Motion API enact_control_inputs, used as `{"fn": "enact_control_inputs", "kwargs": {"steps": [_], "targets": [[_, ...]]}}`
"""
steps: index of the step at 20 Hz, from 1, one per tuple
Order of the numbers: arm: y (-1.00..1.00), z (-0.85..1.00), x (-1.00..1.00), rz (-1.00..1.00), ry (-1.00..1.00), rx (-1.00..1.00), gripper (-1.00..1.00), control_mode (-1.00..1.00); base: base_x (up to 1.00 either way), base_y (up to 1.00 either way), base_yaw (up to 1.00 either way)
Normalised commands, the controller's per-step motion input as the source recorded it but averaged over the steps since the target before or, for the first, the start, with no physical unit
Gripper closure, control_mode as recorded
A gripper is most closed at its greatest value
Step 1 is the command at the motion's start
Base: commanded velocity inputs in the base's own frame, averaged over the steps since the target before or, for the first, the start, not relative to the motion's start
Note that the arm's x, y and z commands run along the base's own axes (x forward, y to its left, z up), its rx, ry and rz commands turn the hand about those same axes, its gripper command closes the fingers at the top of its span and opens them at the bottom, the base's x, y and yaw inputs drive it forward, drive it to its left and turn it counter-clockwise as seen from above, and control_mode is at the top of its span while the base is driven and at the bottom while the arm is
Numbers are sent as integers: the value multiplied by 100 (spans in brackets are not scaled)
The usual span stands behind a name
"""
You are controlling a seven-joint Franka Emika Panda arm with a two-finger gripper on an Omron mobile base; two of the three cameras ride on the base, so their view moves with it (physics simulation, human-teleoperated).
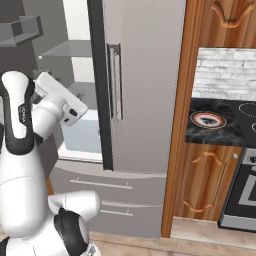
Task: Place the fish on the counter behind the older fish on the same shelf of the fridge to maintain FIFO order. Close the fridge door when finished.
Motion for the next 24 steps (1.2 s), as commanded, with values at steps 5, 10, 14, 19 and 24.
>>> {"fn": "enact_control_inputs", "kwargs": {"steps": [5, 10, 14, 19, 24], "targets": [[52, 46, -100, 0, -22, -53, -100, -100, 0, 0, 0], [46, 64, -92, 0, -14, -56, -100, -100, 0, 0, 0], [33, 47, -83, 0, -4, -64, -100, -100, 0, 0, 0], [41, 10, -55, 0, 0, -68, -100, -100, 0, 0, 0], [53, -9, -57, 0, 0, -63, -100, -100, 0, 0, 0]]}}
